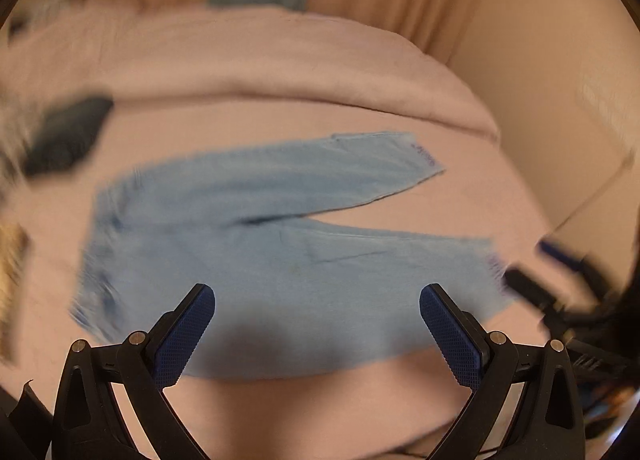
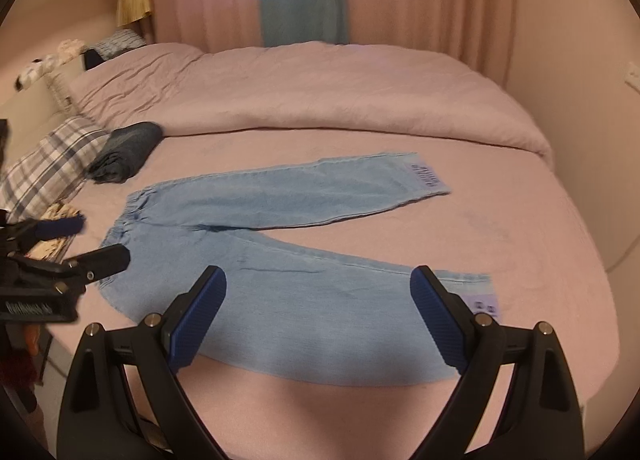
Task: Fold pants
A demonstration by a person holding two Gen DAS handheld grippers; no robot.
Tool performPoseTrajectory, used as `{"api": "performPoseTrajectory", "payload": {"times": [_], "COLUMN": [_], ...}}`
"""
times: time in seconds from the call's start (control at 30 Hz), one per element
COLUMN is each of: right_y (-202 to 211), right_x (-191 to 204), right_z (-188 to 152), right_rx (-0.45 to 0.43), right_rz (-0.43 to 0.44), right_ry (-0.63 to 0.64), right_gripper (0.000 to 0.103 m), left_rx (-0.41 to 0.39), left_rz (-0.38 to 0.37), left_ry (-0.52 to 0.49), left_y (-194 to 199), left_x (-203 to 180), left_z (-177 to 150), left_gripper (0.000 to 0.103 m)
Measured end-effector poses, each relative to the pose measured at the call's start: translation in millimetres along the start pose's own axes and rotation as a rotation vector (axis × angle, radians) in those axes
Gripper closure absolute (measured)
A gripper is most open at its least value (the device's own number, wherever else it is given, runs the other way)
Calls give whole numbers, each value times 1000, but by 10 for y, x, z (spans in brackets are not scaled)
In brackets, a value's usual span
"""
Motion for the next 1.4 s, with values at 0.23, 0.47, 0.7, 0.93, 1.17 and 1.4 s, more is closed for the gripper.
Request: {"api": "performPoseTrajectory", "payload": {"times": [0.23,0.47,0.7,0.93,1.17,1.4], "right_y": [-678,-1561,-2725,-3632,-3912,-3672], "right_x": [209,610,1244,1783,1970,2067], "right_z": [-74,171,729,856,721,892], "right_rx": [145,234,294,394,456,314], "right_rz": [102,206,289,307,286,206], "right_ry": [90,213,352,517,674,764], "right_gripper": [10,13,18,26,82,98], "left_rx": [23,-13,33,145,111,0], "left_rz": [16,247,233,130,128,177], "left_ry": [319,297,313,265,228,232], "left_y": [-306,-385,-870,-1384,-1393,-1282], "left_x": [1343,2431,3134,3243,3121,3200], "left_z": [-188,-25,255,250,313,380], "left_gripper": [1,1,1,5,52,61]}}
Point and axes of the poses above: each gripper's, at about its wrist camera, not at the fingertips, and y roughly against the way its jaws point, x to its left, z to its top, the point moved 2 cm from there along -y, roughly the way its jaws point, and after that the axes turned 12 degrees about -y, right-handed, at the moved point
